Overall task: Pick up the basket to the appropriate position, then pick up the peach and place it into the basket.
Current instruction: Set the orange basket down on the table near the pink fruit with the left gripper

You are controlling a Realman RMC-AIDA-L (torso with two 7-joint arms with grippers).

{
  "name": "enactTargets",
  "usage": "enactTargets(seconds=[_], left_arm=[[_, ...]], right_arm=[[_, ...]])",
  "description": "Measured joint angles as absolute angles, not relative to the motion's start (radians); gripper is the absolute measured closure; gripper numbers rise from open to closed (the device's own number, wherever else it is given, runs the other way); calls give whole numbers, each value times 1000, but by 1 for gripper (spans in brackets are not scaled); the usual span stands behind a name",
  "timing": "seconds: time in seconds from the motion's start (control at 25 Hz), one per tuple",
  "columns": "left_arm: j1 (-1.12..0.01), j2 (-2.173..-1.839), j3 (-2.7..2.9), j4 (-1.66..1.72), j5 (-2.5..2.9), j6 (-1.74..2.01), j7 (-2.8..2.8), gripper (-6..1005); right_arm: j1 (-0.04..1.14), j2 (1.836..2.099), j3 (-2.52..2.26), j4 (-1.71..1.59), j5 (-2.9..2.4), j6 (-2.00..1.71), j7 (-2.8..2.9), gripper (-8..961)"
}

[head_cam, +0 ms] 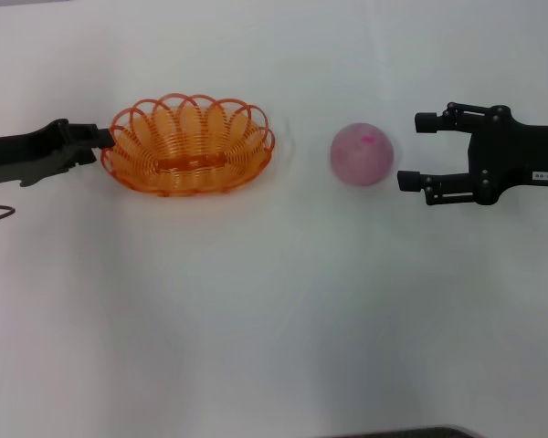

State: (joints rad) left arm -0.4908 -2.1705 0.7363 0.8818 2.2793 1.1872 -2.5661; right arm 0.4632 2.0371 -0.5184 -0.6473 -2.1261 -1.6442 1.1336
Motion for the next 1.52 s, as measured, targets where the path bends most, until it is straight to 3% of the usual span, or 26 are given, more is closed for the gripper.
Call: enactTargets(seconds=[0.52, 1.52], left_arm=[[-489, -2167, 736, 890, 2279, 1185, -2563, 464], [-408, -2169, 693, 940, 1982, 1469, -1648, 465]], right_arm=[[463, 2040, -518, -647, -2126, -1632, 1137, 56], [495, 2047, -505, -633, -2086, -1586, 1295, 55]])
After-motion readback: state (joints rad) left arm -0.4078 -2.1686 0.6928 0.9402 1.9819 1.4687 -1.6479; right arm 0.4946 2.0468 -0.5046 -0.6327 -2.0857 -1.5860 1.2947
